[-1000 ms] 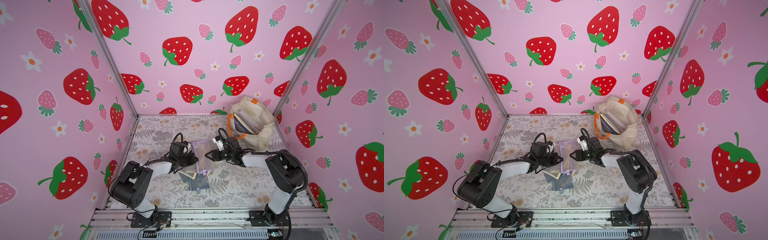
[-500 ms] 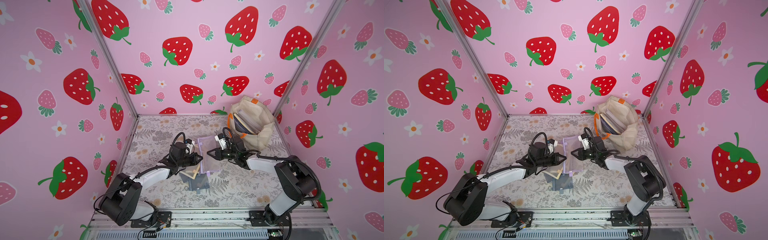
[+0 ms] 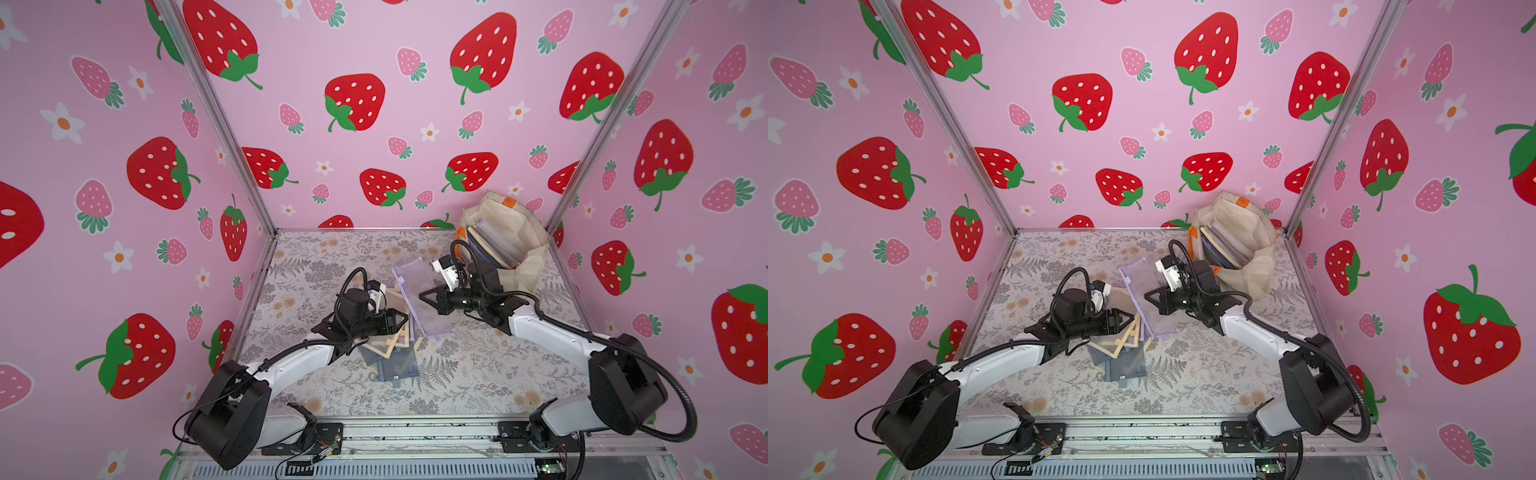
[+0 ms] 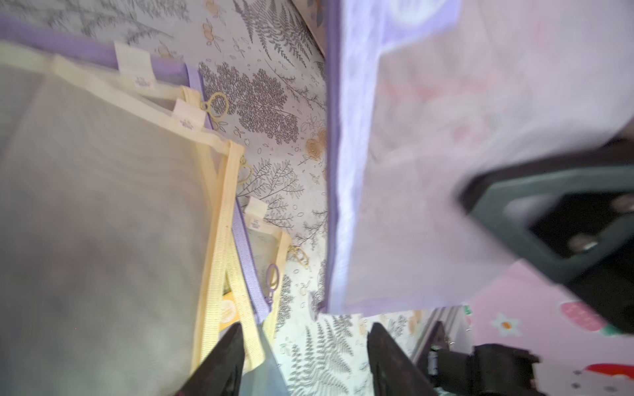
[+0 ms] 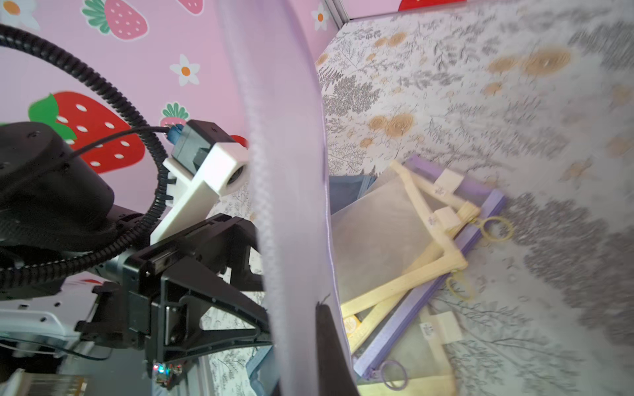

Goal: Put the pencil pouch into the canvas bag
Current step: Pick up the pencil pouch.

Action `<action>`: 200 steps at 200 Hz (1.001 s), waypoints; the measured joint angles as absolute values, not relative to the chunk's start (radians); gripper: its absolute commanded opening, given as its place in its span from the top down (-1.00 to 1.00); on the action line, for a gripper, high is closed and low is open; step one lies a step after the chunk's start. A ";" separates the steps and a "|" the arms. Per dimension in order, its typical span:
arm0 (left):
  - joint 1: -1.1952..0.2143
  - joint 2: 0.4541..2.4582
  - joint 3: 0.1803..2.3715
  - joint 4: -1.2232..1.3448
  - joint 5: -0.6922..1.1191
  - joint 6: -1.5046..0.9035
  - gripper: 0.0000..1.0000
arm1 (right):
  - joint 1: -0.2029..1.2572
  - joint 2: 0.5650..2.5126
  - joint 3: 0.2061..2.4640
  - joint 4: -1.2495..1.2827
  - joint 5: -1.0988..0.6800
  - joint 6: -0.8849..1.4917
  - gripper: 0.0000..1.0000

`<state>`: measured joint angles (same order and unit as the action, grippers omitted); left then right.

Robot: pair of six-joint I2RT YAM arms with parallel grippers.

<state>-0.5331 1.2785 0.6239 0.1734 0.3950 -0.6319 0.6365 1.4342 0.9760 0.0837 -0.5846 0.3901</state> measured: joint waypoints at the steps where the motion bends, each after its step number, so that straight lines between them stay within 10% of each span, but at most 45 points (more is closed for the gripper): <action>1: -0.533 1.277 0.624 0.172 0.393 -0.633 -0.47 | 0.635 1.431 0.986 0.073 -0.582 0.381 1.00; 90: -0.533 1.231 0.594 0.116 0.349 -0.594 -0.62 | 0.476 1.426 1.608 -0.479 -0.239 -0.104 1.00; 200: -0.535 1.360 0.585 0.230 0.415 -0.599 -0.64 | 0.304 1.658 1.704 -0.375 0.070 -0.534 1.00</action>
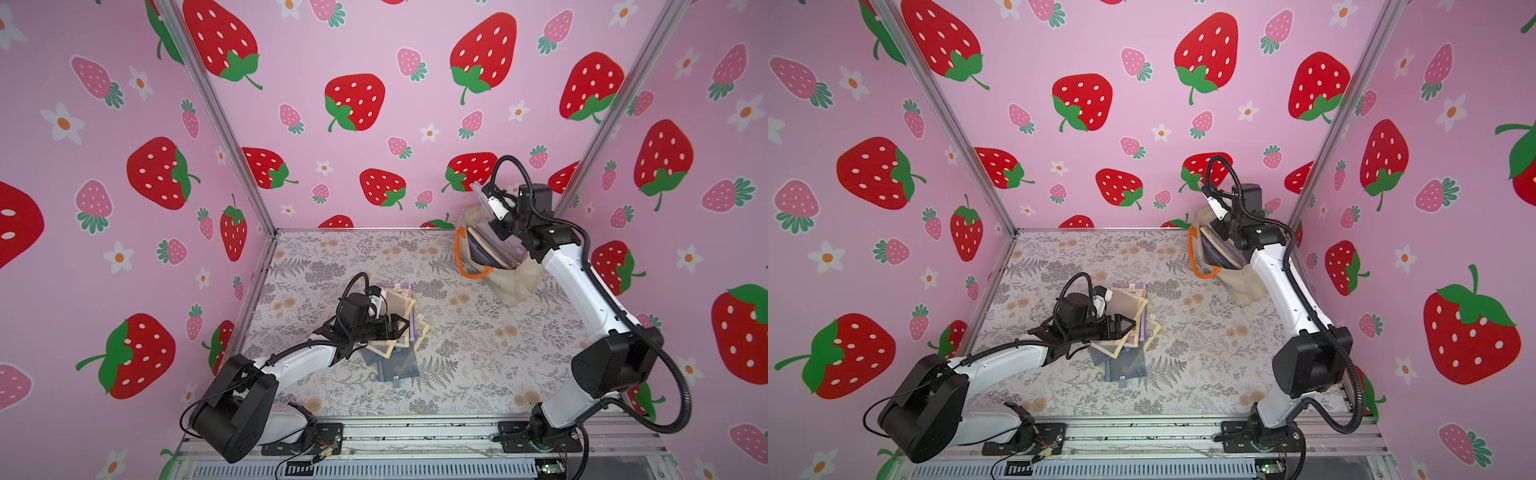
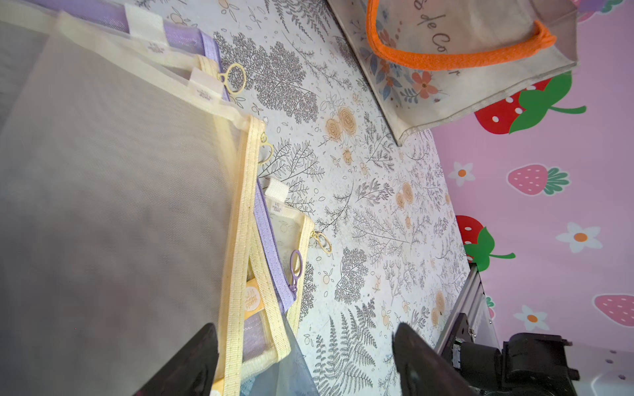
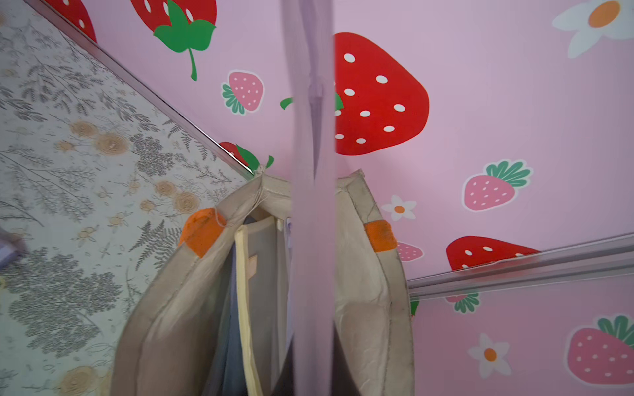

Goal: Put the pencil pouch into the canvas bag
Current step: Pick up the pencil pouch, then place the pencil pouch in the canvas bag.

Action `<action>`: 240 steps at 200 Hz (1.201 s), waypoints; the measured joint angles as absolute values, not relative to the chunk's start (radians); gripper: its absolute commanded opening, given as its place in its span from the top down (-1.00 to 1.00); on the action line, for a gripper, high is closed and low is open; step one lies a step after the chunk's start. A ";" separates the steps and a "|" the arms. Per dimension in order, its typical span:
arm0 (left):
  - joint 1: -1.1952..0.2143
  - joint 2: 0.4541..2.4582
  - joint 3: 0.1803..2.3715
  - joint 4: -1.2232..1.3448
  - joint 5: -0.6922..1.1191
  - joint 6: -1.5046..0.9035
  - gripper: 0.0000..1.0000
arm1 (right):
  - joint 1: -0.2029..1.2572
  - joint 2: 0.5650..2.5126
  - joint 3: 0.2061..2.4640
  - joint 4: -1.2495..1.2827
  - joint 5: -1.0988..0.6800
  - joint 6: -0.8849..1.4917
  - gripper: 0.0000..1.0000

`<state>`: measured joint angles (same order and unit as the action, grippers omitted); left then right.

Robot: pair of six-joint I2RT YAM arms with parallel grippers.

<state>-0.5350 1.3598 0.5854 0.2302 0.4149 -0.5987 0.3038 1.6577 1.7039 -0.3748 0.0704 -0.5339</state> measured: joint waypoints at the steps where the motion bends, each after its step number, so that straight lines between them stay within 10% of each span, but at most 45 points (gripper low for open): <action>1: -0.535 1.361 0.585 0.231 0.415 -0.599 -0.64 | 0.303 1.658 1.703 -0.373 0.071 -0.536 1.00; 240: -0.535 1.444 0.586 0.307 0.450 -0.612 -0.65 | 0.165 1.729 1.404 -0.095 -0.068 -0.519 1.00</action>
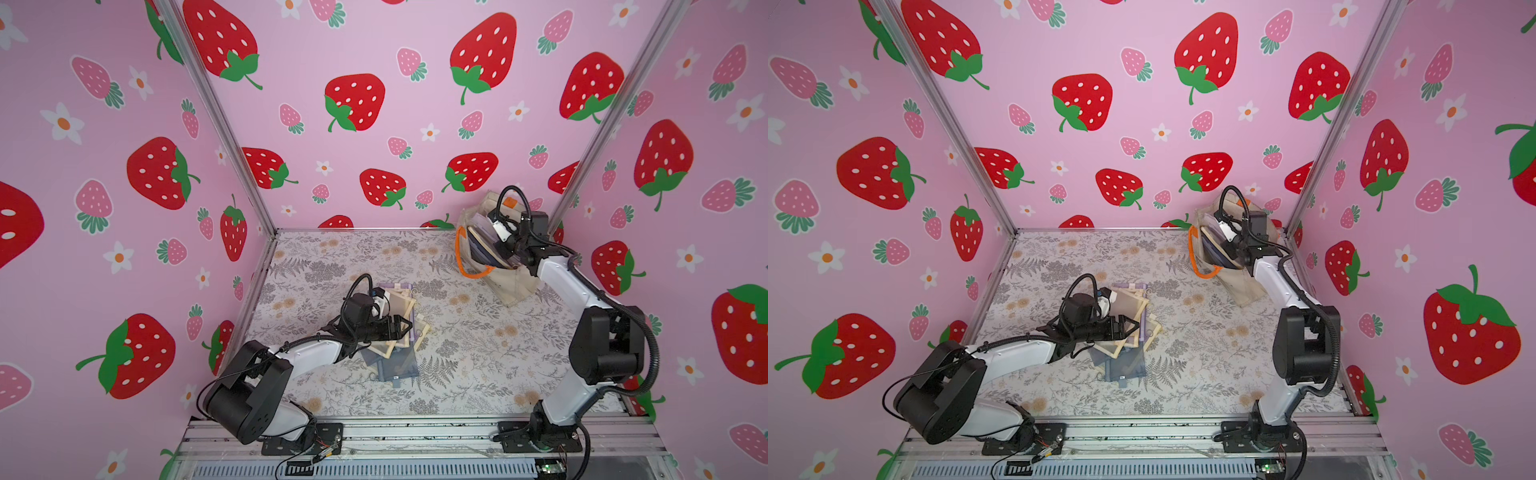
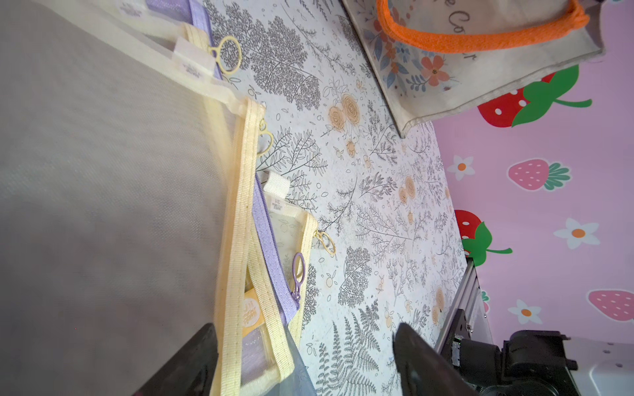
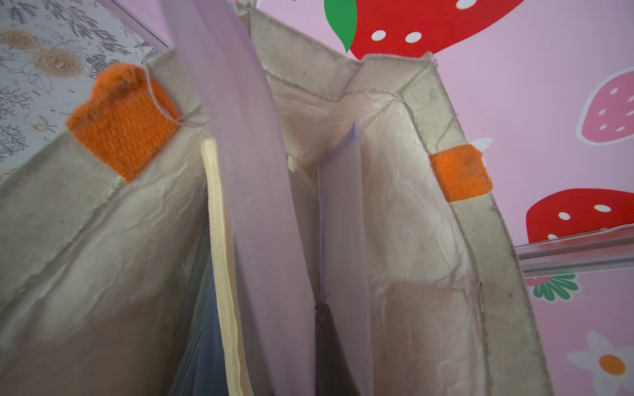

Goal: Put the pencil pouch into the canvas bag
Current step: Place the pencil pouch in the canvas bag.

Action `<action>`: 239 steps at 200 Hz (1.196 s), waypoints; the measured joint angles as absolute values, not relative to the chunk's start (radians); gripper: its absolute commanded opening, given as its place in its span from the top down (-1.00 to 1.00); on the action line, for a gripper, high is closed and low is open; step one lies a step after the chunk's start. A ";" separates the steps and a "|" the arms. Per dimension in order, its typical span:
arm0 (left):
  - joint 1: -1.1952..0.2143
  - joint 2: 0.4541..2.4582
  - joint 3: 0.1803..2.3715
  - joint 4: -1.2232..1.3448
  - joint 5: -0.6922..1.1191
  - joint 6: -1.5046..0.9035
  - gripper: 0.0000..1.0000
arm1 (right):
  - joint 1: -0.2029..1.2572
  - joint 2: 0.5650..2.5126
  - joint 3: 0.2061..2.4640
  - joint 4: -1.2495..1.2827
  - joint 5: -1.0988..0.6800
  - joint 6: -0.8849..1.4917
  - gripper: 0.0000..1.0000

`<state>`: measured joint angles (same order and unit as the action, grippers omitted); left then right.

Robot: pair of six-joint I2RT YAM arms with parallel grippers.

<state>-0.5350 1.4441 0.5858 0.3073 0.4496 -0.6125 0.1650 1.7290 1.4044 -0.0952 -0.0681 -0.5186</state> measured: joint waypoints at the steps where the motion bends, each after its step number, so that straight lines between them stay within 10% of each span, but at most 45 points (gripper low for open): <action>1: -0.535 1.444 0.586 0.308 0.450 -0.613 -0.65 | 0.165 1.729 1.404 -0.094 -0.068 -0.518 1.00; 145: -0.535 1.462 0.586 0.337 0.455 -0.626 -0.65 | 0.161 1.874 1.501 -0.143 0.031 -0.366 1.00; 196: -0.535 1.463 0.586 0.339 0.456 -0.629 -0.65 | 0.161 1.863 1.496 -0.159 0.008 -0.320 0.16; 239: -0.535 1.461 0.586 0.334 0.454 -0.630 -0.65 | 0.162 1.853 1.496 -0.160 -0.024 -0.278 0.51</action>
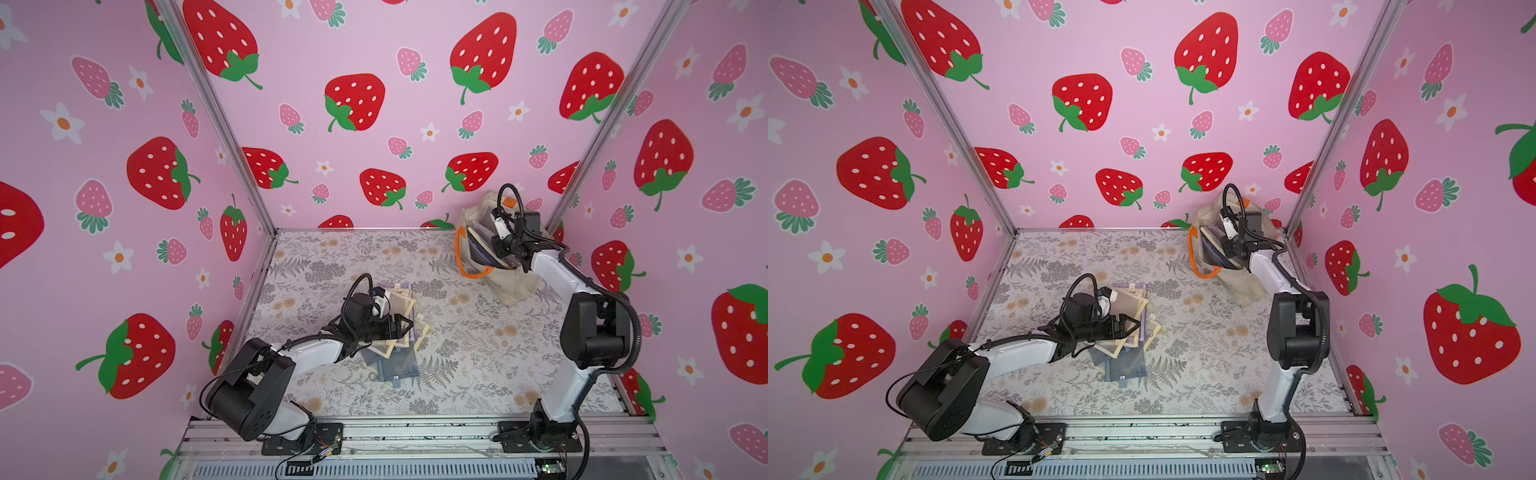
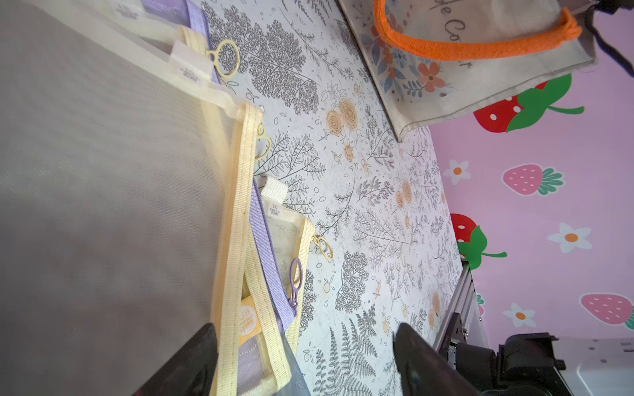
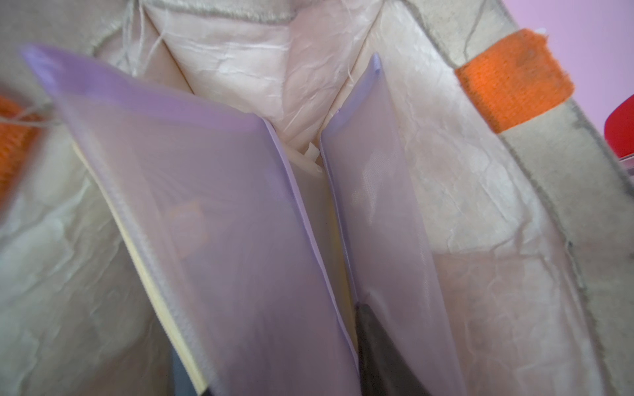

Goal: Put the pencil pouch into the canvas bag
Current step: Place the pencil pouch in the canvas bag.

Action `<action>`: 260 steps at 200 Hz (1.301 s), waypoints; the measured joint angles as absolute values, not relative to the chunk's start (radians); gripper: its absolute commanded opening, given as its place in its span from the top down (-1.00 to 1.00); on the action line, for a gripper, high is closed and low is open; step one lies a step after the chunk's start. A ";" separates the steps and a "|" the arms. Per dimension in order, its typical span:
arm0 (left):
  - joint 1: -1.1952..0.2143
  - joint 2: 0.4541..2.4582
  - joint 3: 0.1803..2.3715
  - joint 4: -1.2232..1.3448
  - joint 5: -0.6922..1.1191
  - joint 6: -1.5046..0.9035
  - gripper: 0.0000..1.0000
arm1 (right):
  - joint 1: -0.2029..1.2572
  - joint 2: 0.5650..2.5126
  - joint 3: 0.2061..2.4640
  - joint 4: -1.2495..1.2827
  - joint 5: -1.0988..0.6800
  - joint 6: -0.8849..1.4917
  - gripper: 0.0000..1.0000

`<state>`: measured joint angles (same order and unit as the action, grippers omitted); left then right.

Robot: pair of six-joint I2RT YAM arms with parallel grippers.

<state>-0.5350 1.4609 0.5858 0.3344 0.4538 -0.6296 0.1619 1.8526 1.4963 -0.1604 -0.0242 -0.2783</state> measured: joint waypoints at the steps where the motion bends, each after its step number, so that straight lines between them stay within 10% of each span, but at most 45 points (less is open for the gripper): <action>1: -0.535 1.461 0.586 0.334 0.454 -0.630 -0.65 | 0.163 1.851 1.496 -0.161 -0.026 -0.274 0.53; 32: -0.535 1.461 0.586 0.333 0.454 -0.632 -0.65 | 0.169 1.846 1.496 -0.163 -0.040 -0.262 1.00; 122: -0.535 1.448 0.586 0.305 0.450 -0.633 -0.65 | 0.170 1.910 1.538 -0.218 -0.046 -0.255 1.00; 203: -0.535 1.289 0.589 0.135 0.366 -0.613 -0.65 | 0.177 1.838 1.522 -0.259 -0.049 -0.198 -0.14; 260: -0.458 1.244 0.635 -0.035 0.286 -0.553 -0.63 | 0.266 1.543 1.422 -0.308 -0.048 -0.094 -0.44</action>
<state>-0.4580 1.2438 0.6353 -0.0353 0.2859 -0.5529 0.2657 1.5433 1.4216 -0.3080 -0.0479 -0.0937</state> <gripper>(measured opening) 0.820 0.708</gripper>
